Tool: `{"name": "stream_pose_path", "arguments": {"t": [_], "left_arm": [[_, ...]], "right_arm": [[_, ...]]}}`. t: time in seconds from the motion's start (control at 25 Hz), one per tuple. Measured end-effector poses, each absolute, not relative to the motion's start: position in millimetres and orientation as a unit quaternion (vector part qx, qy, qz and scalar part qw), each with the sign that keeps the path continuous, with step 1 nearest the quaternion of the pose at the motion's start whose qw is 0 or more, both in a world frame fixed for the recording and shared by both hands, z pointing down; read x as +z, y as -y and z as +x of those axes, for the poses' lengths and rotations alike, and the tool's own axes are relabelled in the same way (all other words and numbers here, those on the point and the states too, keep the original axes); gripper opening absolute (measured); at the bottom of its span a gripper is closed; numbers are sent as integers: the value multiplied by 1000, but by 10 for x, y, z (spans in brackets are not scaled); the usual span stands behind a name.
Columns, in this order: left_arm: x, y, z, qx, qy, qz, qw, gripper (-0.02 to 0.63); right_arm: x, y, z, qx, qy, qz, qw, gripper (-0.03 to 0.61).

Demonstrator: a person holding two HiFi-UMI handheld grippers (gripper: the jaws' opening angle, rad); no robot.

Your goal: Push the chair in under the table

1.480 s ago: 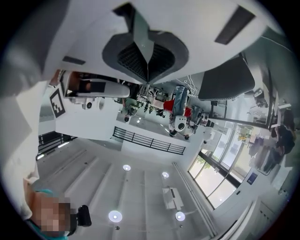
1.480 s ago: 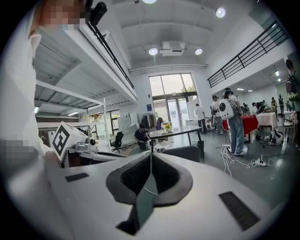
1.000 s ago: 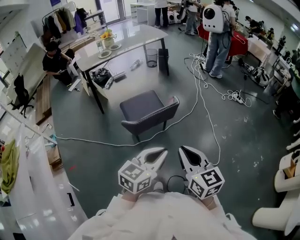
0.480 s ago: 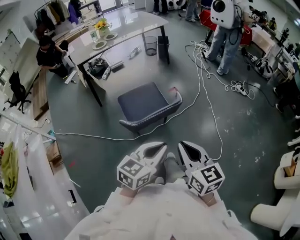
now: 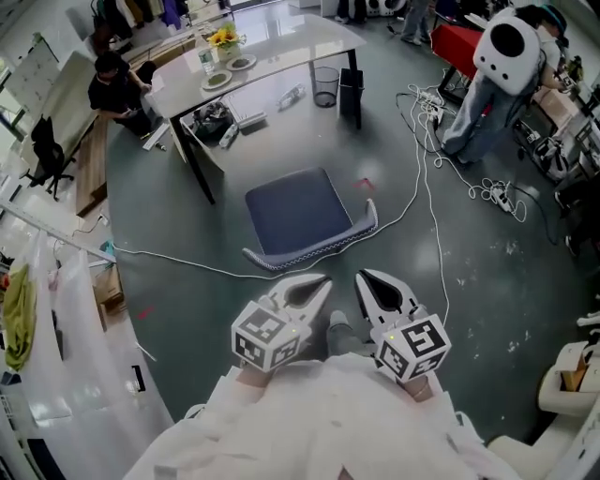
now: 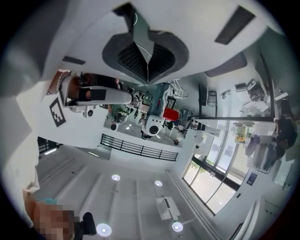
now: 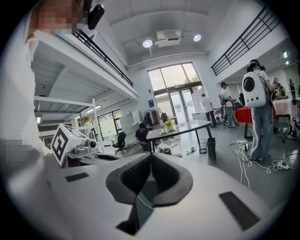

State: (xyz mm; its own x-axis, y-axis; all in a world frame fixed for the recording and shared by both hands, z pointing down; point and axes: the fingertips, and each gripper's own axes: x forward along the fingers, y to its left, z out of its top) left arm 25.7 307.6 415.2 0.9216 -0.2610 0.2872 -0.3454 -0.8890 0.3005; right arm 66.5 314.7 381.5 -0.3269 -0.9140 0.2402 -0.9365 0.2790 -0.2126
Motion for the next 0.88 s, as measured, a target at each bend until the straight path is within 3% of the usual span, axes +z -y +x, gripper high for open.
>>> {"name": "stream_pose_path", "arguments": {"t": [0.88], "left_arm": [[4309,-1710,714,102,316,923,195,17]], "right_arm": [[3974,-1671,1051,144,891,423,85,32]]}}
